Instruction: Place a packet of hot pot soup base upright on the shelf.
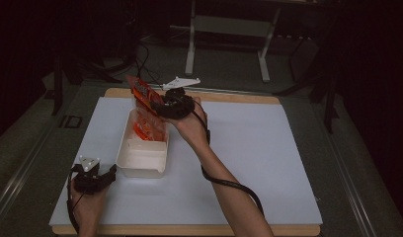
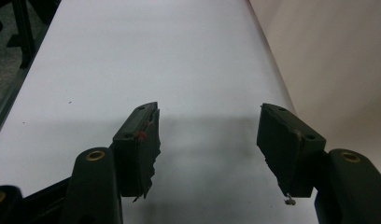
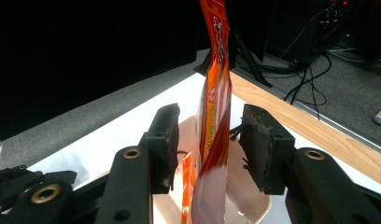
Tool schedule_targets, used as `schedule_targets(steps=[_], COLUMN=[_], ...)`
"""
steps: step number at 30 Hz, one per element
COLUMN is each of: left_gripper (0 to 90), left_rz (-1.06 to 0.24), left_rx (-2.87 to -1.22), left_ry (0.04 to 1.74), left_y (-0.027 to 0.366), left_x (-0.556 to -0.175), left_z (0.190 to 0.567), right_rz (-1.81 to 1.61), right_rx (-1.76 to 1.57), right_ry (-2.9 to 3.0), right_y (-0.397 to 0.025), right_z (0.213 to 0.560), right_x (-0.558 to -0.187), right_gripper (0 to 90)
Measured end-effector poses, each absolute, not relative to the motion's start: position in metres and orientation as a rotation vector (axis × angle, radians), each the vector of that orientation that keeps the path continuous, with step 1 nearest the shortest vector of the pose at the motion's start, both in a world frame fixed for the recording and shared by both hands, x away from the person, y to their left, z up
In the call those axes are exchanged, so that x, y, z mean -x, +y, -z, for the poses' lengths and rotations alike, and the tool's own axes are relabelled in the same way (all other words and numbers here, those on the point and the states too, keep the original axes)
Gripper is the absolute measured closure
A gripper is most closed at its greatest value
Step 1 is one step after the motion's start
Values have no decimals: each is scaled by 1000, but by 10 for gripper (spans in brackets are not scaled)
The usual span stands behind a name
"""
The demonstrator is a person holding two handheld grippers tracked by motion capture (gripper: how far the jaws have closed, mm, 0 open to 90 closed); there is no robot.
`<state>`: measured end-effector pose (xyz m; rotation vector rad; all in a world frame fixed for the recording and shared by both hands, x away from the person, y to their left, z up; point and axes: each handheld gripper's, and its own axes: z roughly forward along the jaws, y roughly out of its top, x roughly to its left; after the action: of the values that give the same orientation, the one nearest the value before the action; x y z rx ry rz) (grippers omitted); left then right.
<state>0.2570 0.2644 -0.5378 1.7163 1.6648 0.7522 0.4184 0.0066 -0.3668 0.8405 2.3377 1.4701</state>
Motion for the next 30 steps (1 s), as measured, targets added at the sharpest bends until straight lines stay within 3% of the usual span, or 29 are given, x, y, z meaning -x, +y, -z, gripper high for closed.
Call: schedule_targets(steps=[15, 30], left_gripper=[395, 395], left_rz=[-753, -751], left_rx=[-1716, -1710], left_ry=[1664, 1664], left_y=[264, 264], left_x=[-257, -257], left_z=[538, 538], right_rz=[-1527, -1569], right_rx=[-812, -795], right_ry=[2329, 2315], right_y=[-11, -28], right_z=[363, 363], right_x=[-407, -393], right_gripper=[505, 501])
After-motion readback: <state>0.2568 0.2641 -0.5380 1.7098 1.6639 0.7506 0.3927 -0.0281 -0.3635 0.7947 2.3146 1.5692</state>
